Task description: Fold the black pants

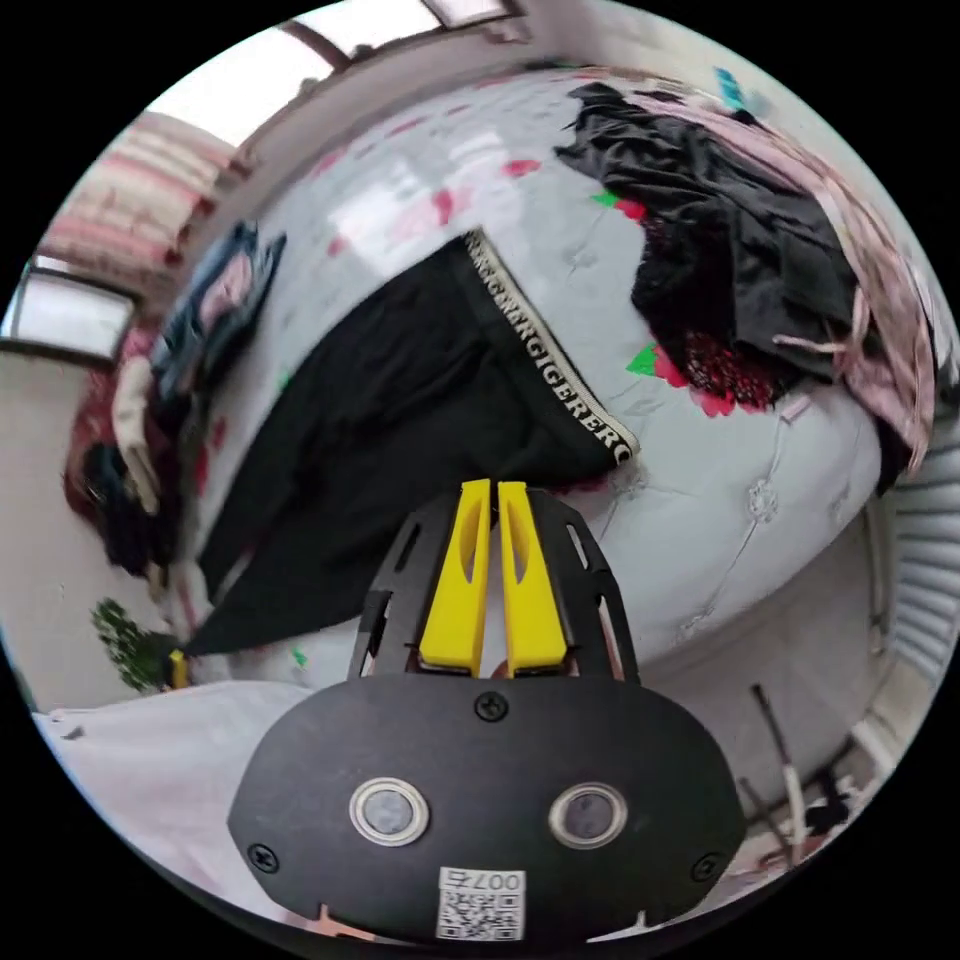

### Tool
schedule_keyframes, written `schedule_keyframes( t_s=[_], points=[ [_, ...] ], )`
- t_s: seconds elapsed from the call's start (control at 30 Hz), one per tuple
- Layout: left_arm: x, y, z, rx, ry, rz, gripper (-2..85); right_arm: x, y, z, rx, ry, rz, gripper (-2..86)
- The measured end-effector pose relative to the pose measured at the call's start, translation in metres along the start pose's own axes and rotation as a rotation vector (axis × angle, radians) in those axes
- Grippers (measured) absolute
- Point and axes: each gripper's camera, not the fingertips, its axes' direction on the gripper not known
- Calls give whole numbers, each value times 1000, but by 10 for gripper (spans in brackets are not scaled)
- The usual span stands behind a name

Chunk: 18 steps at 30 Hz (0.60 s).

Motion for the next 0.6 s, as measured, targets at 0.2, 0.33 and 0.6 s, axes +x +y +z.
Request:
schedule_keyframes(
  t_s=[0.2, 0.33, 0.6],
  points=[
    [19, -16, 22, -8, 52, 20, -10, 0, -16, -50, 162, -109, 54, -2],
    [33, -52, 66, -19, 57, -3, -10, -31, -53, -45, 154, -73, 2, -2],
    [53, -135, 181, -52, -84, -77, -10, -114, -168, 49, 10, 33, -129, -1]
  ],
)
